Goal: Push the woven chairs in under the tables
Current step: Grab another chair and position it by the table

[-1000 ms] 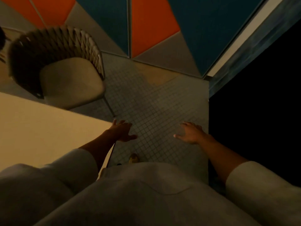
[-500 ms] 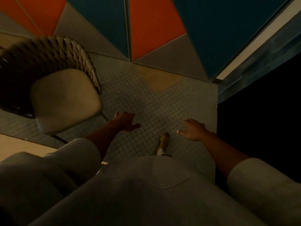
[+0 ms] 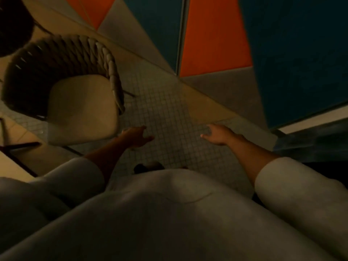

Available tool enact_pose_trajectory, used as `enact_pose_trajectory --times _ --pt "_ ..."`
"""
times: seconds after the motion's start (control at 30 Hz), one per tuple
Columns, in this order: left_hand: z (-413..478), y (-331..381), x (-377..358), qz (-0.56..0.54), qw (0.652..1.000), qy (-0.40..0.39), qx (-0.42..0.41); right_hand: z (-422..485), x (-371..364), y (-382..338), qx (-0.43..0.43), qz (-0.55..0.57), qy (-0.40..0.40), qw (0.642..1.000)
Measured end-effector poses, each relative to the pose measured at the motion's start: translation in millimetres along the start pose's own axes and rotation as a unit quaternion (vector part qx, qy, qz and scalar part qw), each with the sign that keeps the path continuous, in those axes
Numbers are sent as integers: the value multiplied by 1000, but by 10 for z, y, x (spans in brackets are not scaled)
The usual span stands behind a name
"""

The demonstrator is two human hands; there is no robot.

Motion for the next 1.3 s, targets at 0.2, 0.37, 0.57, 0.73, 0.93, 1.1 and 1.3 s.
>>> enact_pose_trajectory --times 0.2,0.37,0.57,0.73,0.93,1.1,1.3 --pt "381 238 202 -44 998 4 42 503 405 -134 79 -34 -31 996" --pt "884 263 530 -124 989 27 74 1044 931 -79 97 -89 -31 991" --pt "1733 514 1017 -208 974 60 60 1796 1734 -9 99 -158 -44 981" --pt "2299 720 1427 -205 977 25 60 2374 2580 -42 101 -269 -47 957" --pt "2617 529 2034 -206 973 50 93 3011 3296 -568 150 -309 -33 939" --pt "2659 225 2348 -248 956 80 135 3587 3624 -1177 243 -345 -7 907" --pt "2624 16 2455 -276 928 132 211 4344 3935 -1896 324 -414 -6 851"
Point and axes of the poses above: each hand's wrist, its own z-axis towards the middle knuckle, its own x-axis out of the back of the hand, y = z × x, the point moved 1 cm from there along z, towards the middle knuckle, and after that the axes turned 9 degrees about -z, right-handed, at the moved point
